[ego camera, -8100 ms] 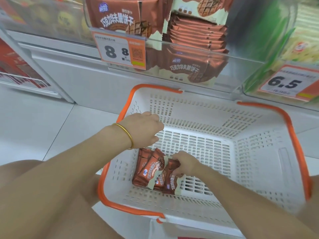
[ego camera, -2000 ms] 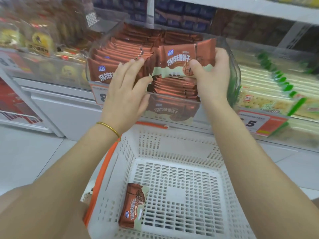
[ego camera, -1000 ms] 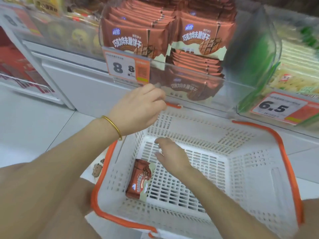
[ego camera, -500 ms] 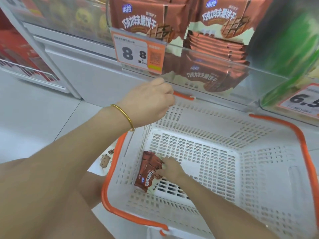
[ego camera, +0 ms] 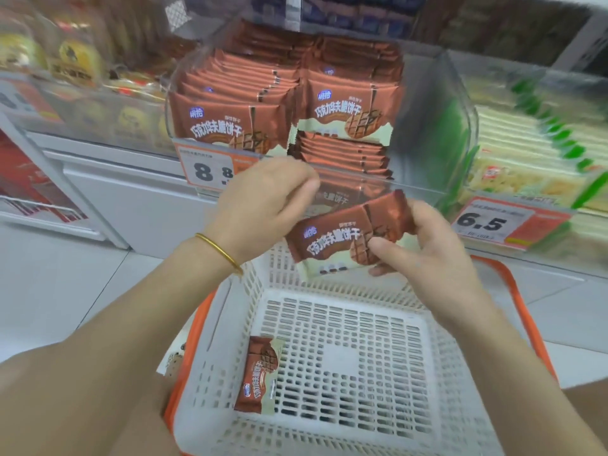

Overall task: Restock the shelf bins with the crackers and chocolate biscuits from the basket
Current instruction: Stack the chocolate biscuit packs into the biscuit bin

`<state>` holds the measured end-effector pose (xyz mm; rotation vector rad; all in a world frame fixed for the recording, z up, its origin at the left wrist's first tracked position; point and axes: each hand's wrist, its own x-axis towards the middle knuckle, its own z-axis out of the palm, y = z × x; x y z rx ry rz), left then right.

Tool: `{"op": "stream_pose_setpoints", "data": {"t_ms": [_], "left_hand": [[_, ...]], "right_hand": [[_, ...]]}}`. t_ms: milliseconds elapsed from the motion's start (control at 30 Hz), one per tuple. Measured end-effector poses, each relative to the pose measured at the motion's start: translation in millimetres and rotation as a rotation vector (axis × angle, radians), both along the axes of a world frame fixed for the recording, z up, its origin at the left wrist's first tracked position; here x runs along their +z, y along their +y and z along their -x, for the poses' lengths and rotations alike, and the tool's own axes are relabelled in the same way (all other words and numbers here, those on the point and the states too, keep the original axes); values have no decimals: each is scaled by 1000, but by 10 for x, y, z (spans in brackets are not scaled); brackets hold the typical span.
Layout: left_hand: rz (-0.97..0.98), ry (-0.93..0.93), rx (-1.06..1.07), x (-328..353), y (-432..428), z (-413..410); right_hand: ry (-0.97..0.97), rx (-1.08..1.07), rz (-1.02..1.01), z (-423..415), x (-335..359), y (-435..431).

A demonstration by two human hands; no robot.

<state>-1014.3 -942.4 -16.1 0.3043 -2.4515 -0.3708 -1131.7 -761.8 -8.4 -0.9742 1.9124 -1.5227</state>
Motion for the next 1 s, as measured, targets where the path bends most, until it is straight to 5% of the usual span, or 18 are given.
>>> {"op": "stream_pose_setpoints", "data": {"t_ms": [100,200,467,667,1000], "left_hand": [[169,249,127,145,-53,15],[322,246,241,126,-153,29],[364,84,316,-11,-217,82],[351,82,315,-9,-203,87],[333,84,298,-20,-192,101]], "right_hand": [[37,-130,199,68,358,-10],[94,-266,284,204,517,-205],[140,-325,72,689,394,-1140],[600,-451,-376,778,331,-1207],[422,-385,-406,812,349,-1250]]}}
